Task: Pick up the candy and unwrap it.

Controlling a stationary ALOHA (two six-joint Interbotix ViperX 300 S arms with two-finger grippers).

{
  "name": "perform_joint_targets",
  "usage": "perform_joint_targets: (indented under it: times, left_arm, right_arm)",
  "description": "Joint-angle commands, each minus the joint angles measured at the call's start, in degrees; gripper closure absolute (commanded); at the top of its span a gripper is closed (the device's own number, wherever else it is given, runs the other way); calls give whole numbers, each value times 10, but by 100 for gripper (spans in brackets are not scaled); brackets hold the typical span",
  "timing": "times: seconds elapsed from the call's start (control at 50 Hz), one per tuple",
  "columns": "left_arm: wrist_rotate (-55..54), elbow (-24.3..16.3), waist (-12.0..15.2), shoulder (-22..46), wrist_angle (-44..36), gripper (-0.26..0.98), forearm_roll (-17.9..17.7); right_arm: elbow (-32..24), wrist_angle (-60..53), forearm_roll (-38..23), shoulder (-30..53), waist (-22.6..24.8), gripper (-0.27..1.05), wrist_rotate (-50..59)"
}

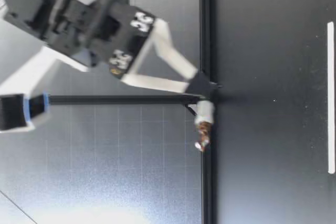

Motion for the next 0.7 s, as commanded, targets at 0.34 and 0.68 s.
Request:
perform_joint_targets:
  times: [0.34, 0.68]
  left_arm:
    - [-9, -59, 1, 126, -112, 19, -99]
    - [-61, -77, 1, 159, -143, 19, -124]
  right_arm:
    - [-50, 20, -159, -58, -5, 95, 76]
    - [-69, 49, -316, -56, 21, 95, 180]
